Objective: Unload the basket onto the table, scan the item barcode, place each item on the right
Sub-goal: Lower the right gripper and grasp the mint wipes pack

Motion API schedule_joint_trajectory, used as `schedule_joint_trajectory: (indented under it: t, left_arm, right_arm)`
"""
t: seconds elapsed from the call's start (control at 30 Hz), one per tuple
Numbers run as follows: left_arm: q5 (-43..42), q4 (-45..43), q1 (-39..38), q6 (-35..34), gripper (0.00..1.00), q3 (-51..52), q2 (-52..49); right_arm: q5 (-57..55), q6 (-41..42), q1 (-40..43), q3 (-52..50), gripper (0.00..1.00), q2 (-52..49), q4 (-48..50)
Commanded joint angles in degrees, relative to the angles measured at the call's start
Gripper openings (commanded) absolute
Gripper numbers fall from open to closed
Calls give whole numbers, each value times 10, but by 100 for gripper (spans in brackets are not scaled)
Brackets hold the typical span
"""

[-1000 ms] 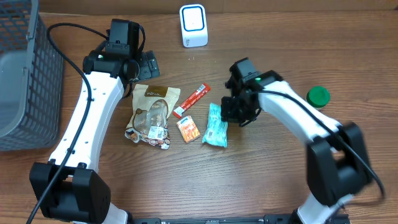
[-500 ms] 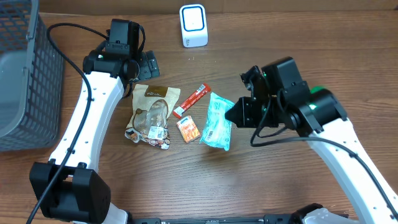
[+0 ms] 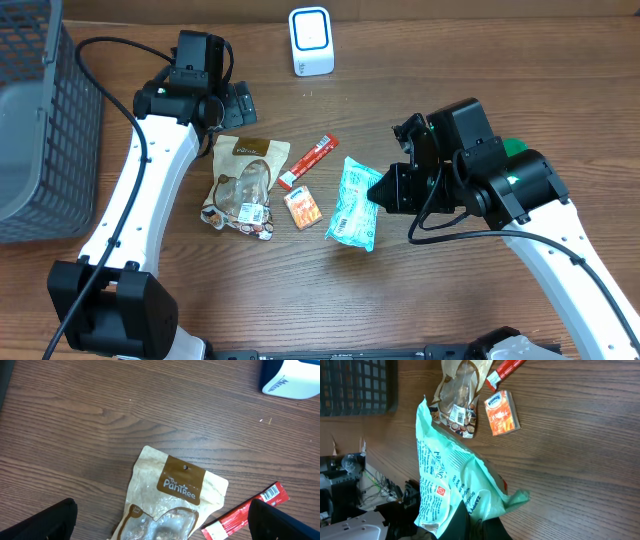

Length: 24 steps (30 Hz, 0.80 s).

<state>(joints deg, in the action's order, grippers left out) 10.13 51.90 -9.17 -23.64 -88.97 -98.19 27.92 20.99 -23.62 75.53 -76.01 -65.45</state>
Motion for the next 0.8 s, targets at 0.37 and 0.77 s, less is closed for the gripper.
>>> schedule_joint_trajectory:
  t: [0.37, 0.77]
  left_arm:
    - [4, -1, -1, -4, 100, -8, 1]
    - [4, -1, -1, -4, 100, -8, 1]
  right_arm:
    - [0, 2, 2, 4, 4, 12, 10]
    - [0, 2, 2, 4, 4, 12, 11]
